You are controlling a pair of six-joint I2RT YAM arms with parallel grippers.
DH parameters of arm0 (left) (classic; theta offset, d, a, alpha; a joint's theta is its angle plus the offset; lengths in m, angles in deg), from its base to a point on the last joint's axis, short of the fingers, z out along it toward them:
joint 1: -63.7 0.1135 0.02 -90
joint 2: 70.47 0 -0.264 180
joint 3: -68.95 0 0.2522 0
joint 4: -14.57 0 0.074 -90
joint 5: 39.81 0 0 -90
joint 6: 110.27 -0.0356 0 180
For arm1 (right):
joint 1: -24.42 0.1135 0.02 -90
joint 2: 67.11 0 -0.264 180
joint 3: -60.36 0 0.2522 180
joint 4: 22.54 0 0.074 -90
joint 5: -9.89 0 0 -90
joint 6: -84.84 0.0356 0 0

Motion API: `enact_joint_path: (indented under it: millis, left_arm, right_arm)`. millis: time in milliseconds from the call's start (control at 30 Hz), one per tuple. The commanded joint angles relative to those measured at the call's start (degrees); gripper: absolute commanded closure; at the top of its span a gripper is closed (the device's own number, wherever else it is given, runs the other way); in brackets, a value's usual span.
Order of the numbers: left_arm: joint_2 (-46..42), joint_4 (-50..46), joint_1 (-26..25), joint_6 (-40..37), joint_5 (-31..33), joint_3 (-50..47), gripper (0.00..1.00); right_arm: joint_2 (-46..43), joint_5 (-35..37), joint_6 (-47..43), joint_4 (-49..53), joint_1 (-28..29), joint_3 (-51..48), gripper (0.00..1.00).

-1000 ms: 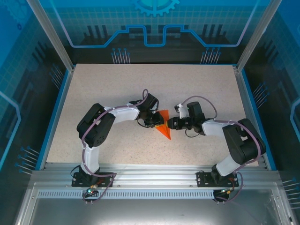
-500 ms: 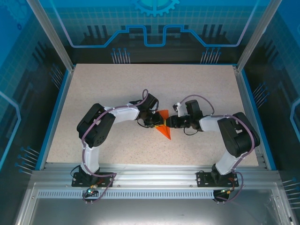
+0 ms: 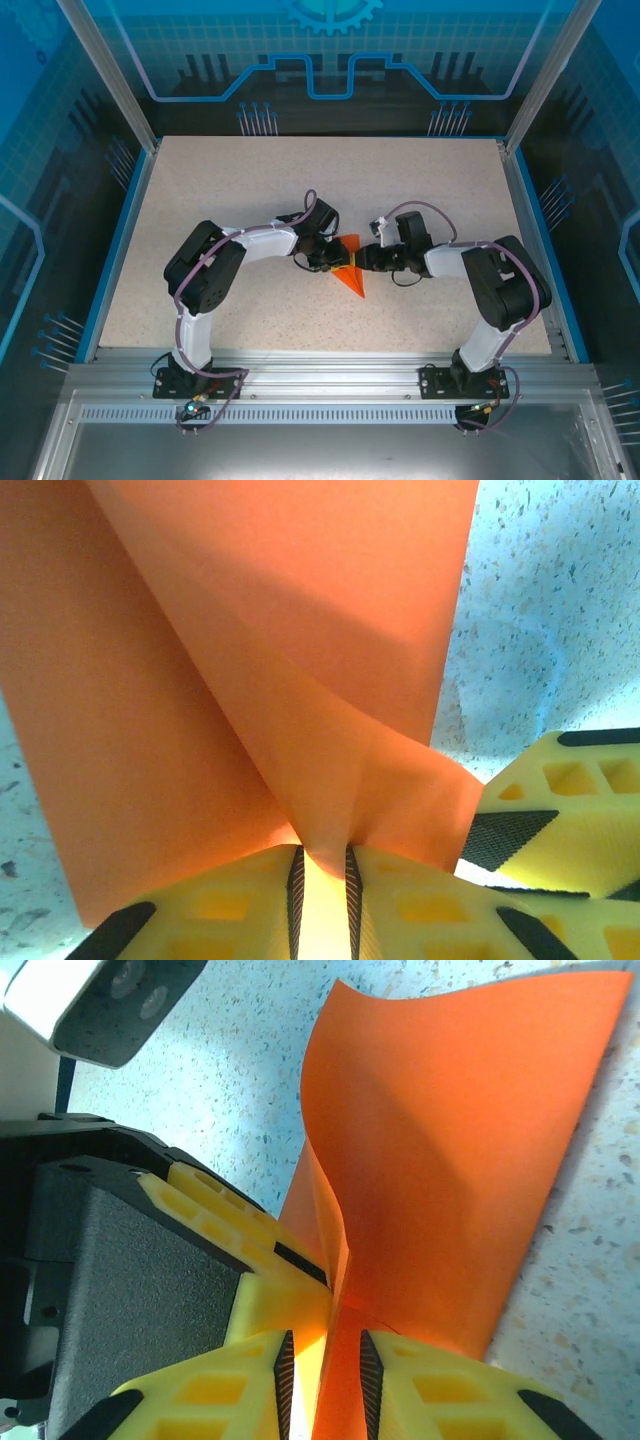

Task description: Fold a paper plane with a square sheet of paper (fold left side to right side)

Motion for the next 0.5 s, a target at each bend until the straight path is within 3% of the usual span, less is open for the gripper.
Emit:
enact_joint_path:
  millis: [0, 133, 367, 467]
  left_arm:
    - [0.6, -0.9, -0.5, 0.7, -0.3, 1.6, 0.77]
    - [0.7, -0.9, -0.4, 0.7, -0.2, 1.6, 0.77]
    - [0.7, -1.1, -0.5, 0.6, -0.2, 1.5, 0.77]
    - [0.7, -1.1, -0.4, 0.6, -0.2, 1.5, 0.77]
  right_arm:
    - [1.5, -2.0, 0.4, -0.5, -1.0, 1.4, 0.75]
    - [2.1, -2.5, 0.4, -0.5, -0.9, 1.4, 0.76]
    - [1.4, -1.4, -0.3, -0.2, -1.2, 1.3, 0.97]
    - [0.8, -0.4, -0.6, 0.6, -1.8, 1.1, 1.0]
